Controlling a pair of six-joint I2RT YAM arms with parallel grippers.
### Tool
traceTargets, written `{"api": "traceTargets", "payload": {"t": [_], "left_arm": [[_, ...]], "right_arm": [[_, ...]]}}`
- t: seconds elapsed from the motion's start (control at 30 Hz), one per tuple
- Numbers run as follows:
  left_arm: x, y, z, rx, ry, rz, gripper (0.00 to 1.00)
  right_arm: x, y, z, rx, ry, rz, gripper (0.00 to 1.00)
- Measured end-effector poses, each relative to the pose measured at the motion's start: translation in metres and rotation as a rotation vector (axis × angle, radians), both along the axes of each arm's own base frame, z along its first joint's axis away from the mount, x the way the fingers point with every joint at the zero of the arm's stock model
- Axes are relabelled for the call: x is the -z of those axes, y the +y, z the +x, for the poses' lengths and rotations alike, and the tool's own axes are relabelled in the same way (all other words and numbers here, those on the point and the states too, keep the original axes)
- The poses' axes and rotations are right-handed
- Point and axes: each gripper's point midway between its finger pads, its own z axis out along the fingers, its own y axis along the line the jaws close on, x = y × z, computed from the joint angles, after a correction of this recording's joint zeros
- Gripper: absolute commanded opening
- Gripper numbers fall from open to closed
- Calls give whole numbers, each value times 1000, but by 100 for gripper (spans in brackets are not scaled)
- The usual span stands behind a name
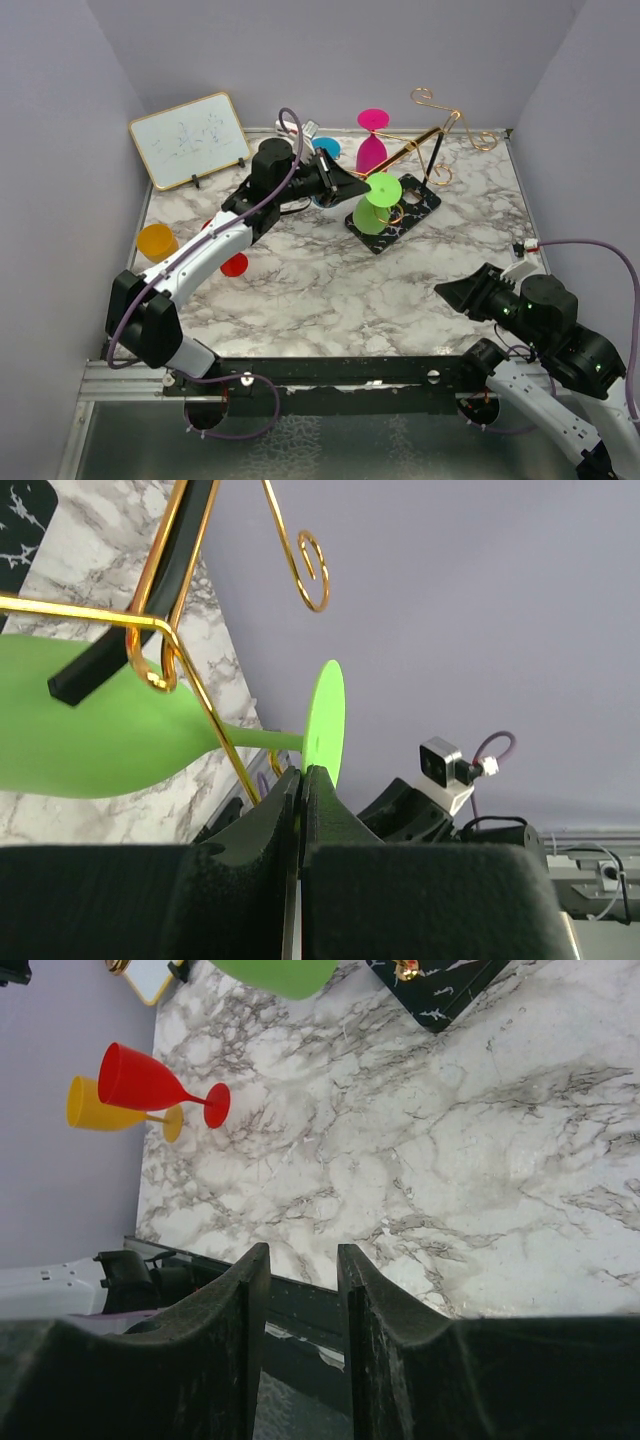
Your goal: Take the wine glass off the wine glass rack
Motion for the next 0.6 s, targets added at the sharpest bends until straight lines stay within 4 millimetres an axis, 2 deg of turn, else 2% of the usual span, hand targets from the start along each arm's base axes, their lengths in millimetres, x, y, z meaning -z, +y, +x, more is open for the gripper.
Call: {"api": "traceTargets", "payload": {"t": [0.37, 0.47, 0.6], "left_arm": [[-14, -24, 37, -5, -7, -43, 0], [-17, -31, 40, 4, 0, -68, 0], [-29, -38, 35, 37, -18, -115, 0]], "right_arm": [[-1, 0, 0, 0, -2, 1, 33], [-2, 1, 1, 0, -7, 5, 33], [-3, 2, 3, -1, -11, 4, 33]]}}
